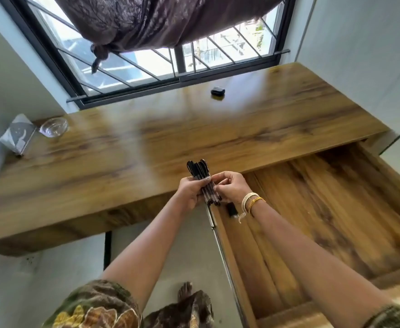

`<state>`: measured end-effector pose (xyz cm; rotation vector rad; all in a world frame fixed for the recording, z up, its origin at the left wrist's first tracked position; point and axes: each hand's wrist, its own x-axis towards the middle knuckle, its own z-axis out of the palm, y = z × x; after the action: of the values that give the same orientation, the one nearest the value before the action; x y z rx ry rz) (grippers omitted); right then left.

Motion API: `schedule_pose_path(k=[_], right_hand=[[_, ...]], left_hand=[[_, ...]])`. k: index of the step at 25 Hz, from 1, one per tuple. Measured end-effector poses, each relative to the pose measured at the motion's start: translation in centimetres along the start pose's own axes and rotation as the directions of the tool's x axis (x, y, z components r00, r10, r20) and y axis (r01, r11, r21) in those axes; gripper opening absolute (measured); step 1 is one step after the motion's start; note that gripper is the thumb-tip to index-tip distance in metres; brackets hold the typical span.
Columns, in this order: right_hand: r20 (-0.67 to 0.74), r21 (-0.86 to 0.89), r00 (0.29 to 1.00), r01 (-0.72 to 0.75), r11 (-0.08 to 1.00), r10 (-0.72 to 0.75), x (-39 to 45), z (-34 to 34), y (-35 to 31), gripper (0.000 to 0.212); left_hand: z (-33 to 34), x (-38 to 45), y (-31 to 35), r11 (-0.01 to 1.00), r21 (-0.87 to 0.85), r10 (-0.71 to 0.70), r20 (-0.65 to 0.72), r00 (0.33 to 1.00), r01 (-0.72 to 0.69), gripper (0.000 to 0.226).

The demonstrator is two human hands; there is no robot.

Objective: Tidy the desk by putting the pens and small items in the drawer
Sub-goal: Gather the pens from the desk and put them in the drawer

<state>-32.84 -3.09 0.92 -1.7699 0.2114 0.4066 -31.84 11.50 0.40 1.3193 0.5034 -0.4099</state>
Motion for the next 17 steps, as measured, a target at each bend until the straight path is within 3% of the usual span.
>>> schedule_pose_path(k=[5, 10, 14, 17], right_hand=[[0.092, -0.134, 0.995, -0.025, 0.991, 0.038, -4.5, -5.2, 3.3, 0.021], [0.085, -0.244, 0.981, -0.148, 0.958, 0.173, -7.4, -6.9, 7.1, 0.041], [0.099, -0.262, 0.944, -0.281, 0.923, 0.315, -8.4, -6.6, 10.3, 0.038], [0.185, -0.165, 0.894, -0.382, 0.909, 0.409, -8.9, -5.8, 12.2, 0.037]], left_hand=[[5.1, -4.2, -5.2, 0.998, -0.006, -0.067, -0.051, 0.996, 0.067, 0.038], [7.8, -5.9, -9.8, 0.983, -0.022, -0.182, -0.099, 0.978, 0.181, 0.074], [8.3, -6.9, -11.8, 0.950, -0.014, -0.313, -0.059, 0.948, 0.313, 0.053], [8.6, -6.6, -12.4, 0.924, 0.109, -0.360, -0.070, 0.930, 0.366, 0.038]])
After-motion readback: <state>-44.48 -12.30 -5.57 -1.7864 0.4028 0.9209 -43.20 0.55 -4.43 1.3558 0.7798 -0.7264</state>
